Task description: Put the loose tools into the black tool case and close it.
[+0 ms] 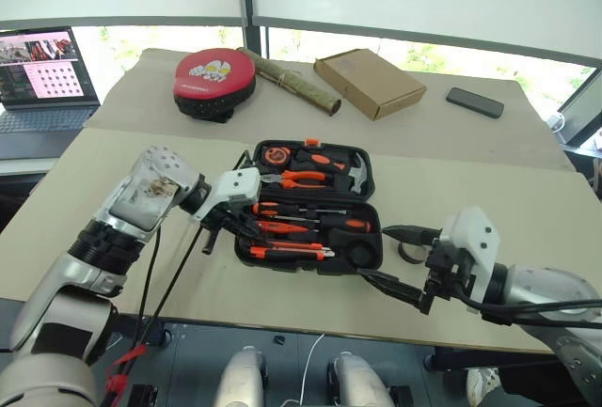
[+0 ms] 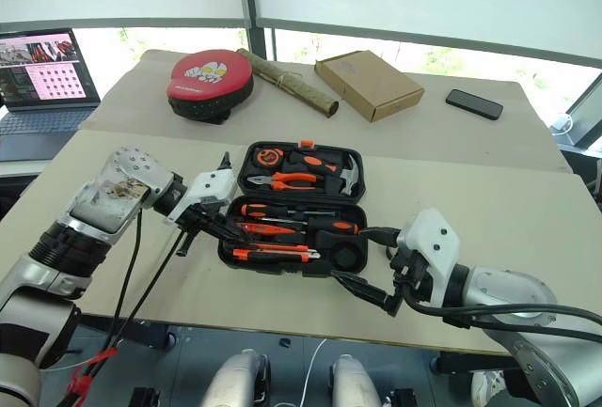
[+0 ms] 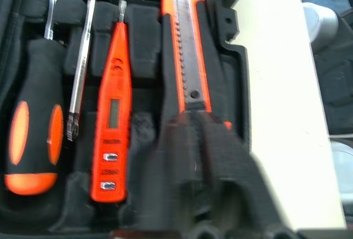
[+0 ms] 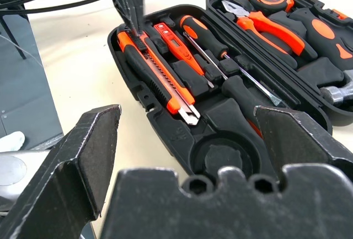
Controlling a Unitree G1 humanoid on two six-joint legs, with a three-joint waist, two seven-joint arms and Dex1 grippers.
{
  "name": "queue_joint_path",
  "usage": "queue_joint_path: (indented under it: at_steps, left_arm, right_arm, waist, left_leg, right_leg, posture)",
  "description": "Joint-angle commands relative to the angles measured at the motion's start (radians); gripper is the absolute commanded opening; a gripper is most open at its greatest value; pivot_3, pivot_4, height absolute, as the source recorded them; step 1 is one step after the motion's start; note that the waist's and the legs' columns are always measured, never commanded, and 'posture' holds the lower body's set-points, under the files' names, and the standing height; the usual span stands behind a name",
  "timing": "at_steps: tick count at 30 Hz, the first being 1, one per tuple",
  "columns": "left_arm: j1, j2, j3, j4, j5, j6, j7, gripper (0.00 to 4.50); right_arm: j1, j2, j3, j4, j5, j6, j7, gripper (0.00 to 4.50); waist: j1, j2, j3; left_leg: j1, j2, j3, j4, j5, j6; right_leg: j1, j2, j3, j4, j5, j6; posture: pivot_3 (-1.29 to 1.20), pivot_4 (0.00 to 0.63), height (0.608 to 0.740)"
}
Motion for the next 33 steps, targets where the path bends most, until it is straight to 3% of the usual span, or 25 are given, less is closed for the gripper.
queue_joint_path:
  at_steps: [1, 8, 16, 21, 24, 33]
  left_arm:
    - [0.012, 0.000, -0.027, -0.009, 0.036, -0.053, -0.002, 0.06]
    - [0.050, -0.018, -0.086, 0.033, 0.158, -0.198, 0.051, 0.06]
    - [0.068, -0.025, -0.088, 0.047, 0.169, -0.198, 0.038, 0.06]
    - [0.033, -0.032, -0.041, 0.020, 0.096, -0.125, -0.003, 0.06]
    - [-0.011, -0.041, -0.014, -0.014, -0.015, -0.049, -0.016, 0.06]
    - [-0.061, -0.217, -0.072, 0.133, 0.123, -0.144, 0.146, 0.06]
  right_arm:
    - [-0.016, 0.002, -0.025, -0.006, 0.020, 0.003, -0.011, 4.50]
    - [-0.009, 0.002, -0.031, -0.009, 0.025, 0.003, -0.017, 4.50]
    - [-0.009, 0.002, -0.038, -0.006, 0.034, 0.004, -0.023, 4.50]
    - [-0.011, -0.001, -0.033, -0.007, 0.040, 0.003, -0.028, 4.50]
    - [-0.015, -0.003, -0.031, 0.000, 0.040, 0.000, -0.027, 4.50]
    - [-0.025, -0.001, -0.015, 0.006, 0.037, -0.002, -0.027, 4.50]
  waist:
    - [0.000, 0.000, 0.000]
    - [0.000, 0.002, -0.002]
    - [0.000, 0.005, -0.004]
    - [-0.001, 0.005, -0.004]
    - [-0.001, 0.005, -0.004]
    - [-0.001, 0.004, -0.003]
  left_leg:
    - [0.000, 0.000, 0.000, 0.000, 0.000, 0.000]
    - [0.002, 0.000, 0.000, 0.000, 0.000, 0.000]
    - [0.004, 0.000, 0.001, 0.000, 0.000, 0.000]
    - [0.004, 0.000, 0.001, 0.000, 0.000, 0.000]
    - [0.003, 0.000, 0.001, 0.000, 0.000, 0.000]
    - [0.001, -0.001, 0.000, 0.001, 0.000, 0.000]
  right_leg:
    - [0.000, 0.000, 0.000, 0.000, 0.000, 0.000]
    - [0.002, 0.000, 0.000, 0.000, 0.000, 0.000]
    - [0.003, 0.000, 0.001, 0.000, 0.000, 0.000]
    - [0.003, 0.000, 0.001, 0.000, 0.000, 0.000]
    - [0.002, 0.000, 0.001, 0.000, 0.000, 0.000]
    - [0.001, 0.000, 0.001, 0.000, 0.000, 0.001]
  posture:
    - [0.00, 0.150, 0.740]
    - [0.00, 0.150, 0.740]
    - [0.00, 0.150, 0.740]
    - [0.00, 0.150, 0.740]
    - [0.00, 0.150, 0.740]
    - [0.00, 0.150, 0.740]
